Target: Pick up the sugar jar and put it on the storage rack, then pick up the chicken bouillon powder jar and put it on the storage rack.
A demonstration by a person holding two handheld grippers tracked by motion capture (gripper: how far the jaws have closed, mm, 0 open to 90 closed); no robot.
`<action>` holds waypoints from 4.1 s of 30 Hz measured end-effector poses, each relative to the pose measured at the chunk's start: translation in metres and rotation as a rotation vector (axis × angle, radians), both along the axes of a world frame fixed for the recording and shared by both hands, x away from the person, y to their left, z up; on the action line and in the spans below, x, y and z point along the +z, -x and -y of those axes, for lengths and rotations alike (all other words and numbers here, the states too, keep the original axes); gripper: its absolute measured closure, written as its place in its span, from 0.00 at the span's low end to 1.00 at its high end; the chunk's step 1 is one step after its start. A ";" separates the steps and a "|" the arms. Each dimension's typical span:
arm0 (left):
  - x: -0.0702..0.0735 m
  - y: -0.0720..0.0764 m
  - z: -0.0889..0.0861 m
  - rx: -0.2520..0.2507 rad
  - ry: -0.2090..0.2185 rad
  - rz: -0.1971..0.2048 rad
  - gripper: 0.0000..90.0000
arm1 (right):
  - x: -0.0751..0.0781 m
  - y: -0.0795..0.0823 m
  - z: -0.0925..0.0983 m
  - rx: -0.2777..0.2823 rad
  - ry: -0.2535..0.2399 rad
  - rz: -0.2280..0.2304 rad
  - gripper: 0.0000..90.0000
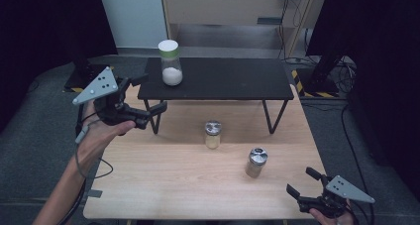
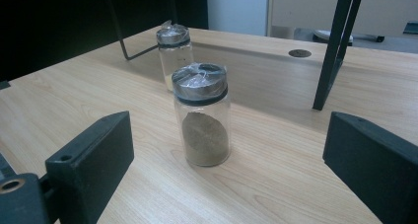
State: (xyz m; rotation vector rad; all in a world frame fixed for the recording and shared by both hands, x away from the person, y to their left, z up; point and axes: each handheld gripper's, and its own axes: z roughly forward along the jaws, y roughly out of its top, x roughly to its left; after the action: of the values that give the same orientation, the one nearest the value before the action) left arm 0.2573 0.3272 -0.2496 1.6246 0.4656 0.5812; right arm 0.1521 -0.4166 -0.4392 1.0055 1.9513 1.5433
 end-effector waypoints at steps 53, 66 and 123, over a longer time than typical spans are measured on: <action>-0.148 0.075 -0.039 0.077 -0.035 -0.145 0.03 | 0.002 0.001 -0.002 -0.008 0.015 0.002 0.06; -0.178 0.082 -0.051 0.137 0.001 -0.197 0.02 | 0.002 0.002 -0.003 -0.008 0.020 0.004 0.06; -0.206 0.076 -0.067 0.126 0.050 -0.253 0.00 | 0.004 0.003 0.000 -0.033 -0.012 0.014 0.06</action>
State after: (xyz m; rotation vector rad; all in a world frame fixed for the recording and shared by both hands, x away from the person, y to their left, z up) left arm 0.1812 0.3939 -0.4558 1.6368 0.7677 0.4547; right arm 0.1492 -0.4168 -0.4356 1.0238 1.9087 1.5422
